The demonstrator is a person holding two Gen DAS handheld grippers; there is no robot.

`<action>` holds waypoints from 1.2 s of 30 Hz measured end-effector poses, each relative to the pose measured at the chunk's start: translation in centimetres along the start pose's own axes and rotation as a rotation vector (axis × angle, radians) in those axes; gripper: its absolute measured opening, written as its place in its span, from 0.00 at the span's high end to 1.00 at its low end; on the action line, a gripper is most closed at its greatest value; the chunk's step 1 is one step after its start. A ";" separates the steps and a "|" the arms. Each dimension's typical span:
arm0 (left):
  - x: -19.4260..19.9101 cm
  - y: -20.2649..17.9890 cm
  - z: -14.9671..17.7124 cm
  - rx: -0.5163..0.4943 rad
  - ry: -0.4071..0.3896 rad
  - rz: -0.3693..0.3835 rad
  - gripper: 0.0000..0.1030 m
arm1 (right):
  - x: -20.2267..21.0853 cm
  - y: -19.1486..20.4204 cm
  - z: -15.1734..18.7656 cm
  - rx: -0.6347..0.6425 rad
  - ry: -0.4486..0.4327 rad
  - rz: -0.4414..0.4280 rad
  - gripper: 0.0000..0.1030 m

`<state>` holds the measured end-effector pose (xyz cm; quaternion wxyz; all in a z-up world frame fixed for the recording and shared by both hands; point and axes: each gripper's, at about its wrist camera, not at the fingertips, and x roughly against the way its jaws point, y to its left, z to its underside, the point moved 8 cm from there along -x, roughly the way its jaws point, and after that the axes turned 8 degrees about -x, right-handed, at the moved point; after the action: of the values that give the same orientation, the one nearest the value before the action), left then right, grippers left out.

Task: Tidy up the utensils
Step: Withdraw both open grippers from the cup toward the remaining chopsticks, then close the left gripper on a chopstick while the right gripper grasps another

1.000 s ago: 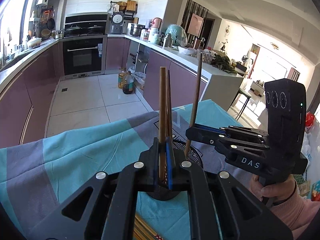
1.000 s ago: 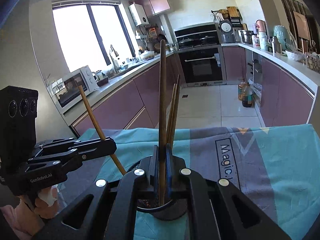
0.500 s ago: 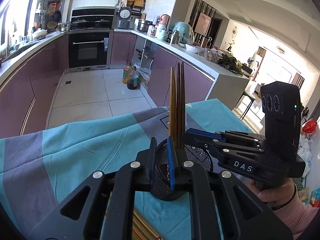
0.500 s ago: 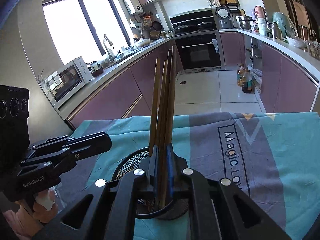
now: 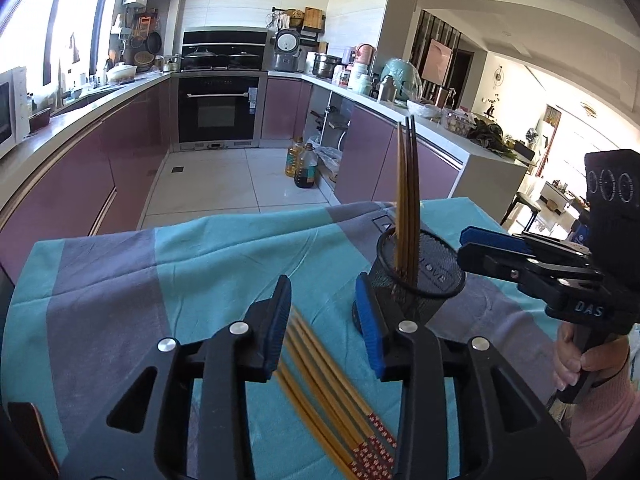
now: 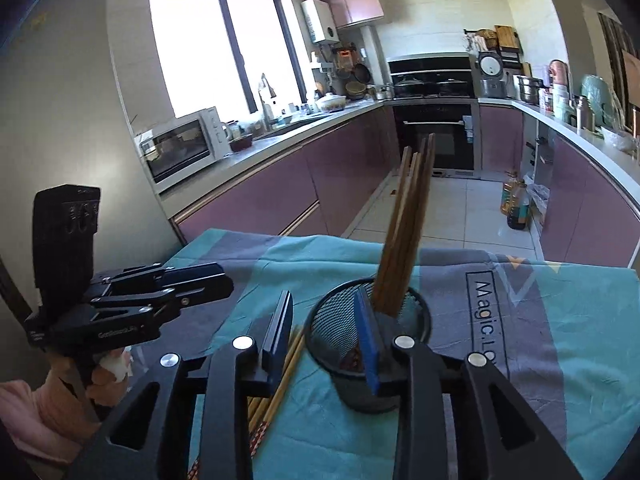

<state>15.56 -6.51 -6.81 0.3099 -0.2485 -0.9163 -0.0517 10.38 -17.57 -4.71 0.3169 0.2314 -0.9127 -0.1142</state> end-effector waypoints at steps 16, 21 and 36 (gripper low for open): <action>-2.8 -0.2 11.0 0.036 0.215 0.001 0.67 | -7.4 1.6 9.5 -0.019 0.288 0.007 0.70; -3.1 -0.7 11.8 0.032 0.239 0.007 0.67 | -7.6 1.6 10.2 -0.016 0.301 0.026 0.70; -3.9 -0.4 12.4 0.008 0.269 -0.011 0.80 | -7.5 1.0 10.6 0.007 0.316 0.075 0.71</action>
<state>11.29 -5.45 -19.03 0.4307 -0.2330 -0.8680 -0.0825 8.55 -12.30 -16.48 0.4600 0.2135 -0.8597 -0.0612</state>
